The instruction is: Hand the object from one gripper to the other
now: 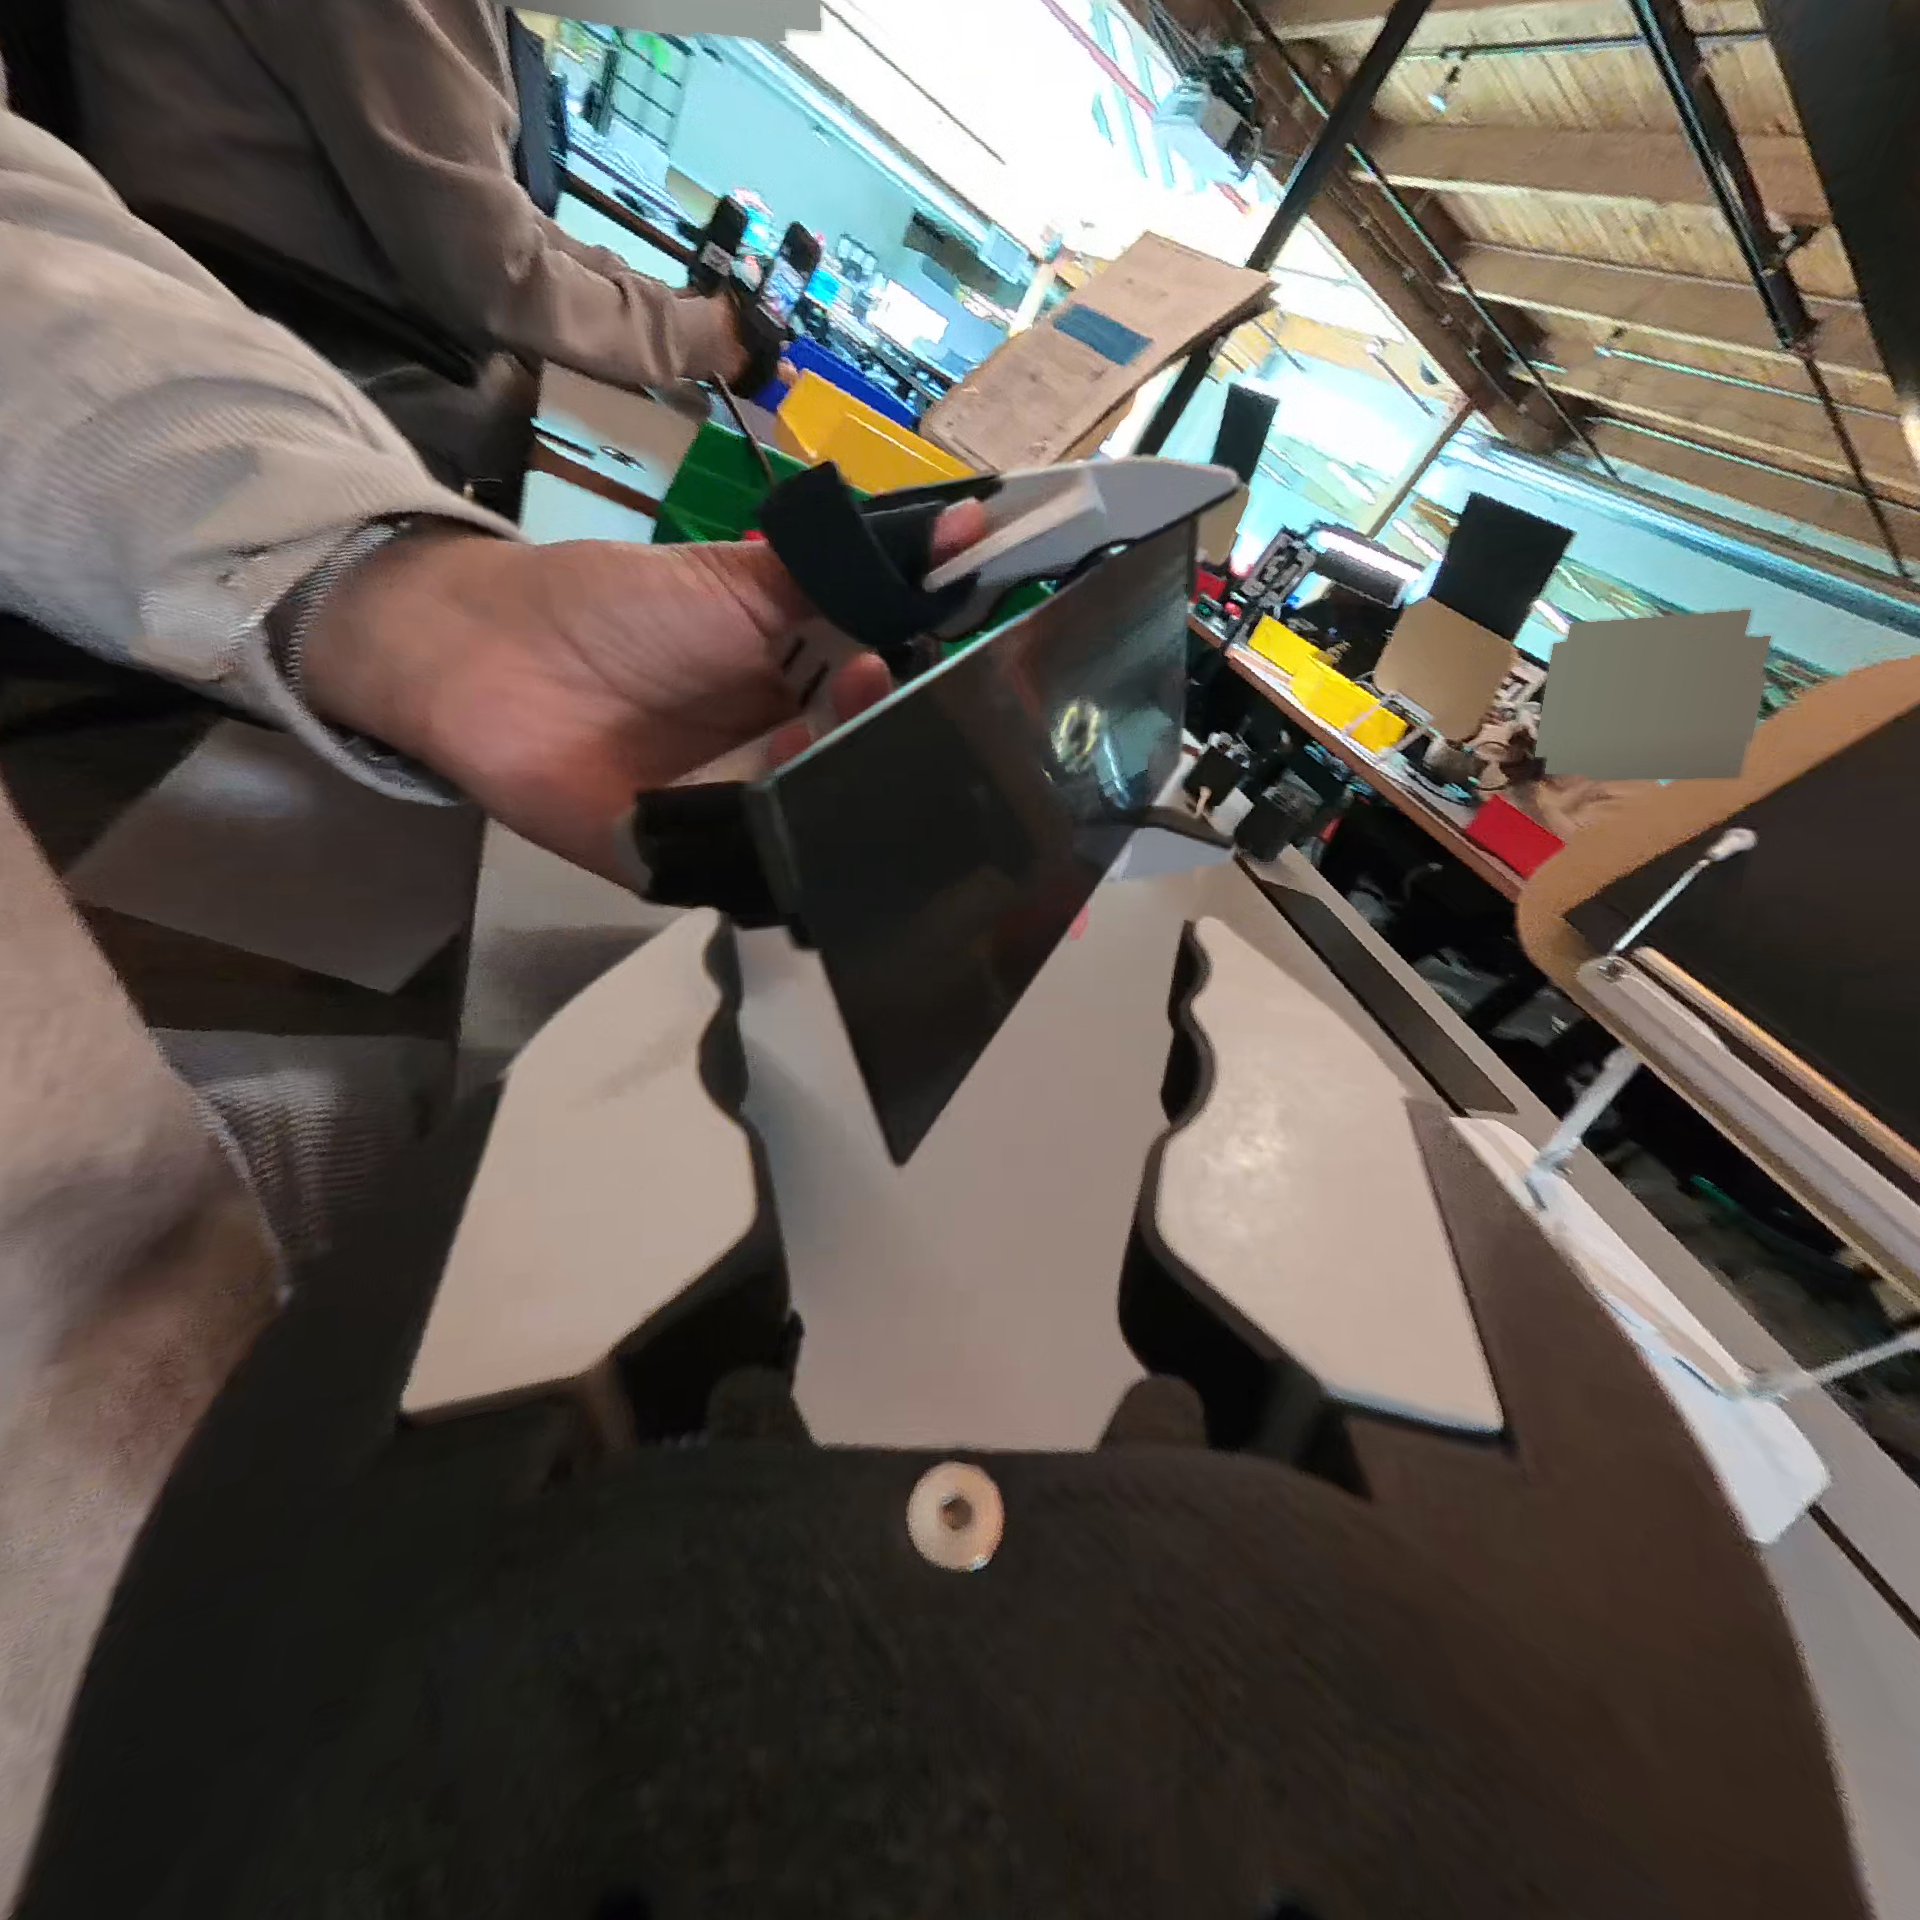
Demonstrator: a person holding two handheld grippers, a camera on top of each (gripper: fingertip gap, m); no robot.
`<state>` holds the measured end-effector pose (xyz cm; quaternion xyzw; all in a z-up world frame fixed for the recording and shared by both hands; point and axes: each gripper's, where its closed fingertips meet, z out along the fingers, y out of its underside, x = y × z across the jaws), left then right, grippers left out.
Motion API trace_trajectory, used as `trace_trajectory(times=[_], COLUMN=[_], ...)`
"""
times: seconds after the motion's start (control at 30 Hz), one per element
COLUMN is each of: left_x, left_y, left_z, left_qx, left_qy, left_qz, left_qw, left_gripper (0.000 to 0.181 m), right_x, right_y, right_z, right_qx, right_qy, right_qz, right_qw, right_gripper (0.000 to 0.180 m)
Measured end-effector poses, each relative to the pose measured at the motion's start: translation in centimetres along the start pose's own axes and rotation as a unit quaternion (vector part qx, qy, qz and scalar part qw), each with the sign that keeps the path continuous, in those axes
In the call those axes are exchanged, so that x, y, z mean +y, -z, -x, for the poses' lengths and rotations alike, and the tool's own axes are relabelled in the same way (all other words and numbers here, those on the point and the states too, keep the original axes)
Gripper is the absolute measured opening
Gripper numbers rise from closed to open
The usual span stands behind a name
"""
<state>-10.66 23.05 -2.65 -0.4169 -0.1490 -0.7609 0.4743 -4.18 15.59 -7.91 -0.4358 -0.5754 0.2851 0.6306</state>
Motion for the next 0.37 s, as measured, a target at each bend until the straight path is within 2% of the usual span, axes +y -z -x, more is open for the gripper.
trace_trajectory(times=[0.03,0.1,0.13,0.2,0.33,0.37], left_x=[0.5,1.4,1.3,1.3,2.1,2.3], left_y=[-0.1,-0.2,-0.1,0.1,0.0,0.0], left_z=[0.0,0.2,0.4,0.7,1.0,1.1], left_qx=[0.000,0.002,0.003,0.001,0.001,0.000], left_qy=[0.004,0.019,0.030,0.031,0.040,0.042], left_qz=[0.004,0.008,-0.001,0.005,0.020,0.024], left_qw=[1.000,1.000,1.000,1.000,0.999,0.999], left_gripper=[0.091,0.091,0.091,0.086,0.090,0.086], right_x=[-0.1,-0.6,-1.0,-1.0,-0.9,-0.9], right_y=[-0.1,0.0,0.3,1.0,2.1,2.3], right_z=[-0.2,-0.1,-0.2,-1.7,-3.8,-4.0], right_qx=[0.009,0.007,0.008,0.052,0.066,0.064], right_qy=[0.001,0.003,0.007,0.019,-0.020,-0.036], right_qz=[0.001,-0.012,-0.021,-0.015,-0.004,0.000], right_qw=[1.000,1.000,1.000,0.998,0.998,0.997], right_gripper=[0.067,0.050,0.019,0.006,0.004,0.004])
